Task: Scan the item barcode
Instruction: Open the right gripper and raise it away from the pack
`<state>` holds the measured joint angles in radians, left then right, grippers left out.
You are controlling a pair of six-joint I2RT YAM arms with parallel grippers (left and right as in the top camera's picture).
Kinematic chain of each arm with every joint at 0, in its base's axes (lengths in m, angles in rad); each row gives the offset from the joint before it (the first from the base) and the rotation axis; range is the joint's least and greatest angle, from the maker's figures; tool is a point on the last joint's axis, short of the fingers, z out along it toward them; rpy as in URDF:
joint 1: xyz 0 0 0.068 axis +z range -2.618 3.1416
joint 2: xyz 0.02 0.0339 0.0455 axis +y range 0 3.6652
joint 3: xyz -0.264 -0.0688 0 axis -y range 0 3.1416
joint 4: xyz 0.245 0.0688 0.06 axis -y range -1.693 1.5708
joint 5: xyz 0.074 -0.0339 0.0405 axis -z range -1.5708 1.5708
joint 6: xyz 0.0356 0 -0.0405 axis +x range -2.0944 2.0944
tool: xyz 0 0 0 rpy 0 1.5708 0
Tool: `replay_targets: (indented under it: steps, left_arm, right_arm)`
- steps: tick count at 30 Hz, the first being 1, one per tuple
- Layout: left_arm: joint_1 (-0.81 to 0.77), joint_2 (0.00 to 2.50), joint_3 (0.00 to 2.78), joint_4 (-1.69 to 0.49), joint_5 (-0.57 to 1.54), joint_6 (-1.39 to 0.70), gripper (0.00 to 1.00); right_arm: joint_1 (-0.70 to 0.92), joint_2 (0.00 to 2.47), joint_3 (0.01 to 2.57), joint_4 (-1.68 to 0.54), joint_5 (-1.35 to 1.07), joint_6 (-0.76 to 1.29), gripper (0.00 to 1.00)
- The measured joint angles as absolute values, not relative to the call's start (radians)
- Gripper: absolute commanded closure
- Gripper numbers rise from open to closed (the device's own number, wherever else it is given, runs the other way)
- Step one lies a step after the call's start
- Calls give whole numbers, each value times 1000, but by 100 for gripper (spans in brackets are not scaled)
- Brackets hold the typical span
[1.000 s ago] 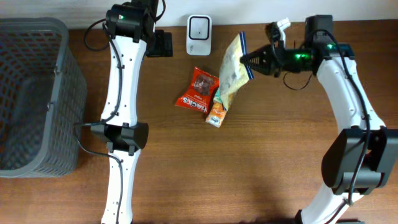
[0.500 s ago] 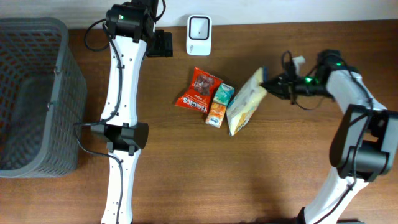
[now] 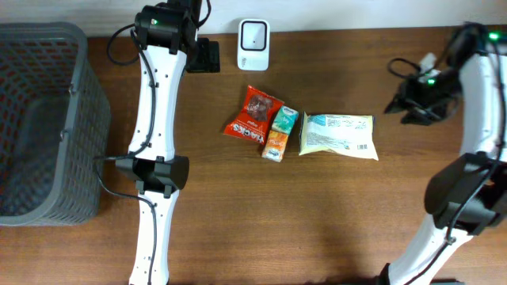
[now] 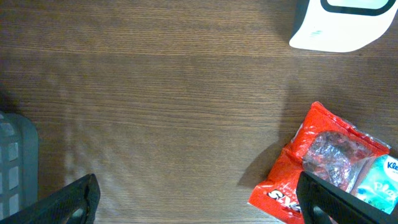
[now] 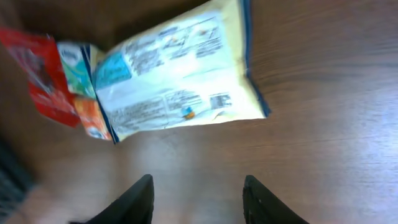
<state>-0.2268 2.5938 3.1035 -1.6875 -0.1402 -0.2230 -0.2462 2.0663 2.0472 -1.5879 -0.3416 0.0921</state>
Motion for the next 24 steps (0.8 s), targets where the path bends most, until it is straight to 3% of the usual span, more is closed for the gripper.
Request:
replay_targets:
  steps: [4, 9, 18, 22, 24]
  left_arm:
    - [-227, 2593, 3103, -1687, -140, -223, 1]
    - [-227, 2594, 3103, -1687, -140, -223, 1]
    - [-227, 2594, 3103, -1687, -140, -223, 1]
    - [-227, 2594, 3103, -1687, -140, -223, 1]
    - [-227, 2594, 3103, -1687, -140, -223, 1]
  right_arm:
    - [-99, 2066, 2030, -1491, -311, 90, 75]
    - [60, 2067, 1928, -1282, -271, 184, 76]
    - [221, 2071, 1476, -894, -193, 349, 77]
    - [223, 2072, 1454, -976, -191, 381, 69]
    - [222, 2074, 1539, -1106, -185, 386, 60]
